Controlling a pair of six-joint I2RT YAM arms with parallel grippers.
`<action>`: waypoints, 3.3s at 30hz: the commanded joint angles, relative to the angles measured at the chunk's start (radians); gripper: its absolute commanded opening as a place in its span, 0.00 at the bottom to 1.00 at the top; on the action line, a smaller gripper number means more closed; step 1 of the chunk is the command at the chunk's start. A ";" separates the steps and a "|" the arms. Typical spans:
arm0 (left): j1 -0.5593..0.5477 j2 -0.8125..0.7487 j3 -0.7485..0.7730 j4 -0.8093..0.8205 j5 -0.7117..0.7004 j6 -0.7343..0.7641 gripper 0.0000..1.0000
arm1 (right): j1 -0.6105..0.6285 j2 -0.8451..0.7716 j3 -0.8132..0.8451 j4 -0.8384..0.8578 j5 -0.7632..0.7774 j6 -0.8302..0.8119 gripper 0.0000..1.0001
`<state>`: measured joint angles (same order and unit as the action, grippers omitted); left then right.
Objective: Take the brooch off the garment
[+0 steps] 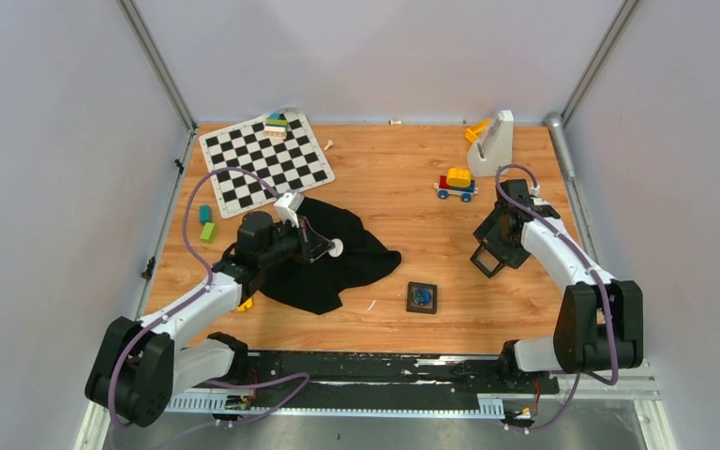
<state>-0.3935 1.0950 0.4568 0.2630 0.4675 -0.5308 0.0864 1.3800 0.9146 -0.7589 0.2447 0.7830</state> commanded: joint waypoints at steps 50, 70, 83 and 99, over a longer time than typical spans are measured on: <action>-0.006 -0.056 0.000 -0.139 0.056 0.045 0.00 | 0.915 0.165 0.228 0.081 -0.346 -0.772 0.36; -0.025 -0.085 -0.046 -0.120 0.045 0.059 0.00 | 0.933 0.215 0.220 0.101 -0.152 -0.760 0.85; -0.048 -0.086 -0.032 -0.131 0.049 0.064 0.00 | 0.945 0.129 0.152 0.073 -0.031 -0.666 1.00; -0.217 -0.034 0.022 -0.113 -0.043 0.102 0.00 | 0.947 0.011 0.083 -0.042 0.022 -0.539 1.00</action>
<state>-0.5404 1.0378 0.4187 0.1177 0.4763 -0.4751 1.0290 1.4361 0.9989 -0.7723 0.2295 0.1959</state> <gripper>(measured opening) 0.007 0.996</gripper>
